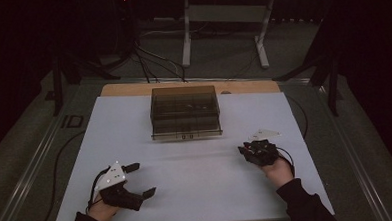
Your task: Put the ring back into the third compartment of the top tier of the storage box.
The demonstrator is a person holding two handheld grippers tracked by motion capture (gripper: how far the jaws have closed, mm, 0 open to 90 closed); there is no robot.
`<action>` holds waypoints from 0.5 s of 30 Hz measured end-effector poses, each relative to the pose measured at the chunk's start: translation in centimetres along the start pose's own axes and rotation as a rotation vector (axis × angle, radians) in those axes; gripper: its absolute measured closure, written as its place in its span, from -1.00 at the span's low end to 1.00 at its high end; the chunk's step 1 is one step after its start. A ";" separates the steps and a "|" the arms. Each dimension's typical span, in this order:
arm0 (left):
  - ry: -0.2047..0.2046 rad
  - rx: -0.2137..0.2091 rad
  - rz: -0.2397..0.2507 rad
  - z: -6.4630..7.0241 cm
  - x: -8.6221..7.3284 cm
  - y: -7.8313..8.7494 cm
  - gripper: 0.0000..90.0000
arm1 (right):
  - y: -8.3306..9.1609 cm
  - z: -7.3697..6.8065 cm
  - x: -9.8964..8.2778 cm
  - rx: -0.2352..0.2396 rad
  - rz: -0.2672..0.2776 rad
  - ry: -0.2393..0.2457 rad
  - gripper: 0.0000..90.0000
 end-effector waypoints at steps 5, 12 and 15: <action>0.001 0.000 0.000 0.0 0.0 0.0 -1.00 | 0.5 -0.2 0.2 0.031 -0.002 0.011 0.55; 0.001 0.000 -0.003 0.0 0.0 0.0 -1.00 | 1.6 -0.4 0.8 0.074 0.014 0.033 0.55; 0.004 0.000 -0.002 -0.1 0.0 0.0 -1.00 | 2.1 -0.3 1.1 0.075 0.026 0.036 0.55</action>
Point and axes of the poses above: each handheld gripper's, and its own axes: y roughly backward along the jaws, x roughly out of its top, z roughly to its right, the point moved 5 cm from there along -y, roughly forward along the jaws, and after that the axes turned 1 degree about x, right-handed, at the moved point
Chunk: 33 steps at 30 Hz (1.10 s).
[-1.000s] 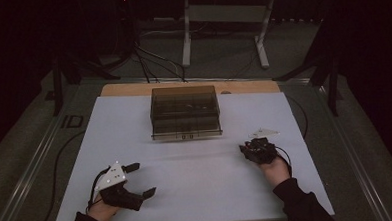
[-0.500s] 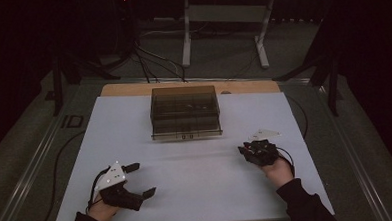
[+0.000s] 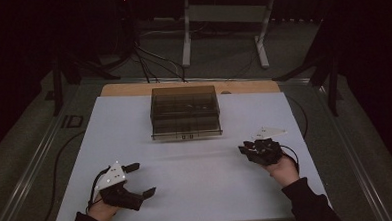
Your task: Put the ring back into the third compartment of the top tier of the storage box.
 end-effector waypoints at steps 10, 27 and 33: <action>0.004 0.001 0.003 0.0 0.0 0.0 -1.00 | 1.3 -0.2 1.0 0.019 0.032 0.009 0.55; -0.001 0.010 -0.004 -0.1 0.0 0.0 -1.00 | 2.7 -0.4 3.2 0.035 0.083 0.018 0.55; -0.008 0.008 -0.007 0.0 0.0 0.0 -1.00 | 2.8 -0.5 4.1 0.040 0.097 0.026 0.55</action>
Point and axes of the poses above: each handheld gripper's, and its own axes: y roughly backward along the jaws, x roughly out of its top, z roughly to its right, the point moved 5 cm from there along -y, roughly forward along the jaws, and after that the axes turned 1 degree about x, right-handed, at the moved point
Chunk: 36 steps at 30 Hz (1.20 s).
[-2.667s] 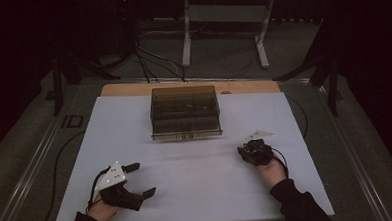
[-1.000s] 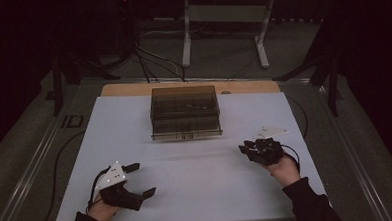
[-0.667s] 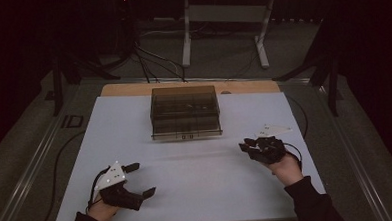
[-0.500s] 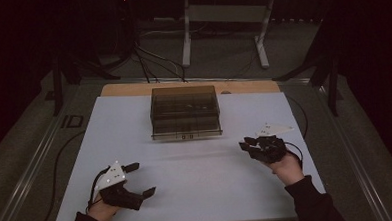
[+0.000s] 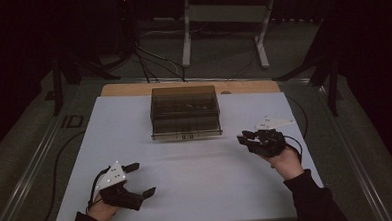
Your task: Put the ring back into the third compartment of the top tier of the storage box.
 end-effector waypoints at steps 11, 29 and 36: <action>0.003 -0.010 -0.006 0.1 0.0 0.0 -1.00 | -0.5 -0.3 2.7 0.003 0.026 0.032 0.55; -0.006 0.003 -0.004 0.0 0.0 0.1 -1.00 | -1.6 -0.7 5.7 0.033 0.035 0.063 0.55; -0.013 -0.005 -0.008 0.1 0.0 0.0 -1.00 | -2.5 -0.9 6.8 0.045 0.021 0.078 0.55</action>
Point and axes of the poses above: each handheld gripper's, and its own axes: y roughly backward along the jaws, x roughly out of its top, z roughly to its right, the point moved 5 cm from there along -y, roughly forward along the jaws, and after that the axes turned 1 degree about x, right-handed, at the moved point
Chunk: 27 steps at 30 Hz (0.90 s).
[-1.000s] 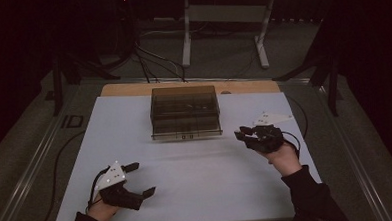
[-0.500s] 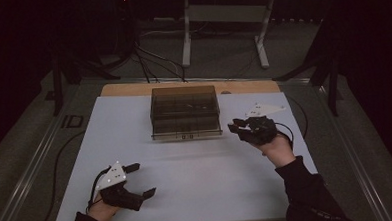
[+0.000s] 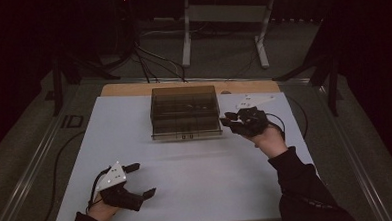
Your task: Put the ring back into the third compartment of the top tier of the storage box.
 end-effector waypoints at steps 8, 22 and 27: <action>0.005 -0.002 0.000 0.0 0.0 0.0 -1.00 | -1.4 -0.2 0.9 0.038 -0.011 0.015 0.55; 0.001 -0.003 0.004 0.0 0.0 0.1 -1.00 | -3.4 -0.4 2.0 0.121 -0.033 0.042 0.55; -0.001 -0.003 0.005 0.0 0.0 0.1 -1.00 | -4.3 -0.1 1.9 0.152 -0.048 0.043 0.54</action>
Point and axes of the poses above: each handheld gripper's, and its own axes: y roughly backward along the jaws, x roughly out of its top, z roughly to its right, the point moved 5 cm from there along -y, roughly forward along the jaws, and after that the axes turned 1 degree about x, right-handed, at the moved point
